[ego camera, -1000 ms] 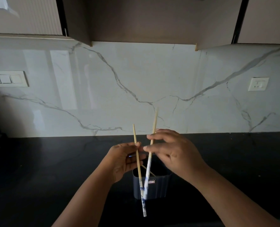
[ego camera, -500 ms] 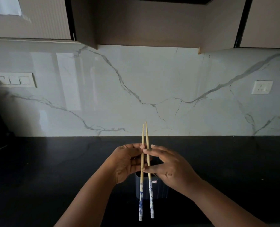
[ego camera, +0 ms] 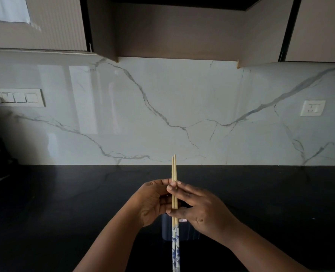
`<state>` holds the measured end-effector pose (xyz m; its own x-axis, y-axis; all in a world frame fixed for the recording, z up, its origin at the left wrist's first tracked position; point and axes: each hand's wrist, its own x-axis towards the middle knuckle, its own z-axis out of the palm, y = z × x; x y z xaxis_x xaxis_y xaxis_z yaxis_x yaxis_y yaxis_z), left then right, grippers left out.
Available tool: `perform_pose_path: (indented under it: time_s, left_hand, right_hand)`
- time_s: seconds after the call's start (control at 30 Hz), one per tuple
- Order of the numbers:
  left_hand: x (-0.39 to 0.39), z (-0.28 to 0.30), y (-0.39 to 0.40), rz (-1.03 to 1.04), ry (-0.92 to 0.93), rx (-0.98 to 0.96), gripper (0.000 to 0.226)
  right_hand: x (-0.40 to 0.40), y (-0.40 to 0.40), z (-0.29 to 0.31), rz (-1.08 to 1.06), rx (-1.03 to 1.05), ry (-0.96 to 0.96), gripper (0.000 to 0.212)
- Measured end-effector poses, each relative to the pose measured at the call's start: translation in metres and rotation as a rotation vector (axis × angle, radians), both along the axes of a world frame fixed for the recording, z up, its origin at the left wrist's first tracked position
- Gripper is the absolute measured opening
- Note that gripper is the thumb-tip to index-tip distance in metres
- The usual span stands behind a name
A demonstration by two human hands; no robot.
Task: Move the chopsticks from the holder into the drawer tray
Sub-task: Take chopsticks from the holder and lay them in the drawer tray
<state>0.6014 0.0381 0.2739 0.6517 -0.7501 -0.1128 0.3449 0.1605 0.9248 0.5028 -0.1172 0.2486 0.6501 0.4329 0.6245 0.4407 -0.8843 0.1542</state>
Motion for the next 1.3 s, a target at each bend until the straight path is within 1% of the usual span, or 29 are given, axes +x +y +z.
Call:
perform_pose_path:
  time_s: [0.13,0.2,0.23,0.27,0.33,0.37,0.4,0.43,0.47,0.5,0.53,0.57,0.6,0.67,0.77,0.8,0.83,0.87,0.93,1.0,1.03,1.1,1.17,1.23,1.3]
  left_hand:
    - [0.001,-0.002,0.002,-0.014,-0.01,0.019,0.027]
    - [0.003,-0.004,0.003,-0.003,0.006,-0.005,0.023]
    - [0.005,-0.005,0.003,0.016,0.024,-0.022,0.02]
    - [0.006,-0.006,0.003,0.044,0.041,-0.037,0.018]
    - [0.008,-0.009,0.003,0.11,0.062,-0.052,0.016]
    - [0.01,-0.01,0.003,0.135,0.063,-0.055,0.015]
    - [0.011,-0.011,0.003,0.154,0.059,-0.056,0.015]
    - [0.011,-0.013,0.002,0.17,0.052,-0.057,0.014]
    - [0.011,-0.014,0.0,0.181,0.046,-0.061,0.014]
    - [0.01,-0.016,-0.001,0.188,0.04,-0.064,0.014]
    - [0.009,-0.018,-0.004,0.196,0.035,-0.069,0.013]
    - [0.008,-0.021,-0.007,0.205,0.034,-0.076,0.013]
    - [0.007,-0.024,-0.009,0.215,0.041,-0.078,0.013]
    - [0.003,-0.033,-0.012,0.245,0.053,-0.066,0.016]
    - [0.0,-0.047,-0.01,0.252,0.034,-0.032,0.017]
    - [-0.001,-0.051,-0.009,0.253,-0.011,-0.007,0.017]
    - [0.0,-0.054,-0.008,0.278,-0.097,0.034,0.02]
    - [0.003,-0.058,-0.006,0.332,-0.211,0.098,0.027]
    - [0.012,-0.07,0.003,0.499,-0.462,0.203,0.046]
    - [0.025,-0.087,0.017,0.623,-0.665,0.261,0.053]
    - [0.031,-0.098,0.024,0.641,-0.771,0.321,0.053]
    - [0.043,-0.122,0.034,0.604,-0.983,0.488,0.056]
    - [0.051,-0.149,0.038,0.494,-1.139,0.719,0.061]
    - [0.051,-0.178,0.041,0.321,-1.192,1.014,0.071]
    - [0.045,-0.208,0.045,0.146,-1.163,1.264,0.086]
  right_hand:
    - [-0.001,0.002,-0.001,0.002,0.006,-0.007,0.043]
    - [-0.001,0.002,-0.003,-0.021,0.107,-0.014,0.045]
    - [-0.002,0.002,-0.005,-0.032,0.231,-0.015,0.045]
    - [-0.004,0.003,-0.007,-0.038,0.411,-0.01,0.043]
    - [-0.007,0.006,-0.008,-0.081,0.871,0.055,0.034]
    - [-0.009,0.007,-0.006,-0.12,1.116,0.133,0.029]
    - [-0.011,0.007,-0.003,-0.164,1.352,0.274,0.023]
    - [-0.012,0.004,-0.002,-0.193,1.518,0.467,0.014]
    - [-0.014,0.003,0.0,-0.203,1.594,0.679,0.008]
    - [-0.015,0.003,0.0,-0.208,1.606,0.862,0.016]
    - [-0.015,0.004,-0.003,-0.207,1.612,0.982,0.023]
    - [-0.014,0.007,-0.006,-0.191,1.617,1.035,0.025]
    - [-0.014,0.012,-0.009,-0.186,1.637,1.04,0.023]
    - [-0.013,0.017,-0.019,-0.187,1.684,1.003,0.02]
    - [-0.013,0.017,-0.034,-0.198,1.688,0.979,0.018]
    - [-0.016,0.015,-0.038,-0.193,1.677,0.983,0.015]
    - [-0.018,0.012,-0.04,-0.186,1.651,0.988,0.013]
    - [-0.022,0.008,-0.045,-0.188,1.619,1.002,0.011]
    - [-0.03,-0.001,-0.055,-0.219,1.501,1.039,0.012]
    - [-0.04,-0.01,-0.07,-0.273,1.358,1.101,0.011]
    - [-0.045,-0.014,-0.079,-0.305,1.277,1.146,0.01]
    - [-0.055,-0.021,-0.098,-0.39,1.026,1.233,0.01]
    - [-0.063,-0.026,-0.12,-0.462,0.747,1.291,0.013]
    - [-0.069,-0.027,-0.143,-0.494,0.599,1.339,0.015]
    - [-0.073,-0.024,-0.166,-0.512,0.506,1.38,0.018]
